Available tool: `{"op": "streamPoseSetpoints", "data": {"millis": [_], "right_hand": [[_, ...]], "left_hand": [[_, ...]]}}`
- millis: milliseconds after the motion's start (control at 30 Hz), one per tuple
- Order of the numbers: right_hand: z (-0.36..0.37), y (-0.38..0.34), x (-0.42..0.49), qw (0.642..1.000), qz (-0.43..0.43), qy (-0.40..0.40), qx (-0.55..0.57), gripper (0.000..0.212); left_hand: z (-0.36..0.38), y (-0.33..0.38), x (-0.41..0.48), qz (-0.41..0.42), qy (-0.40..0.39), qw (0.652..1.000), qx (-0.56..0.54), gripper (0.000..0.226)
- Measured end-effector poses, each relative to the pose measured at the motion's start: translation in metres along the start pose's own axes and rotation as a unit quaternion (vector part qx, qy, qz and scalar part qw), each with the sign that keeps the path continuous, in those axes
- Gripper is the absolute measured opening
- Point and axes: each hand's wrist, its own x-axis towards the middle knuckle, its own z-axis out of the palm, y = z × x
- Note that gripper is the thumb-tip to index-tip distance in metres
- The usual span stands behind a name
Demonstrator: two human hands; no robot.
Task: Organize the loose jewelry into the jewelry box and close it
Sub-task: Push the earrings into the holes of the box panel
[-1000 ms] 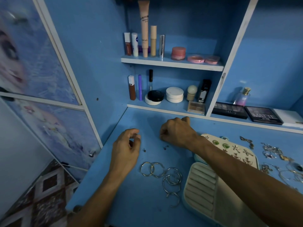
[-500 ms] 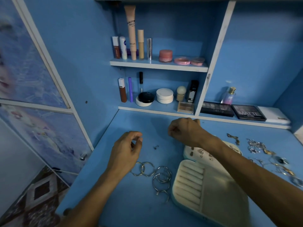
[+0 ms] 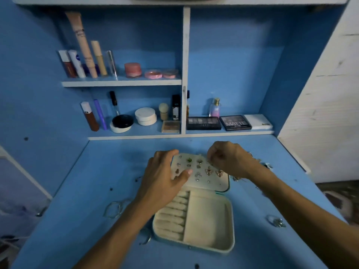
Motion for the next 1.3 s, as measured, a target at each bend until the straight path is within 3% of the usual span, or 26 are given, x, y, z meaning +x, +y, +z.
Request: {"op": "streamPoseSetpoints", "data": {"millis": [233, 433, 733, 867, 1067, 1200, 1300], "right_hand": [[-0.016, -0.002, -0.014, 0.994, -0.02, 0.077, 0.08, 0.028], [-0.028, -0.004, -0.022, 0.984, -0.035, 0.101, 0.143, 0.023], [-0.039, -0.013, -0.037, 0.976, -0.044, 0.083, 0.194, 0.02], [-0.047, -0.015, -0.043, 0.954, -0.025, 0.013, 0.298, 0.008], [-0.039, -0.004, -0.036, 0.909, 0.052, -0.08, 0.405, 0.009], [-0.029, 0.008, -0.026, 0.904, 0.084, -0.089, 0.409, 0.01], [-0.021, 0.017, -0.02, 0.917, 0.084, -0.157, 0.357, 0.015]], "left_hand": [[0.011, 0.024, -0.001, -0.043, -0.027, 0.999, 0.009, 0.127], [0.021, 0.033, 0.0, -0.056, 0.014, 0.998, 0.026, 0.149], [0.032, 0.03, -0.004, -0.041, 0.056, 0.998, -0.011, 0.158], [0.033, 0.031, -0.008, -0.03, 0.092, 0.995, -0.037, 0.155], [0.039, 0.028, -0.017, 0.028, 0.143, 0.989, -0.01, 0.141], [0.04, 0.027, -0.018, 0.041, 0.165, 0.985, 0.001, 0.135], [0.041, 0.025, -0.02, 0.051, 0.174, 0.983, 0.012, 0.135]]}}
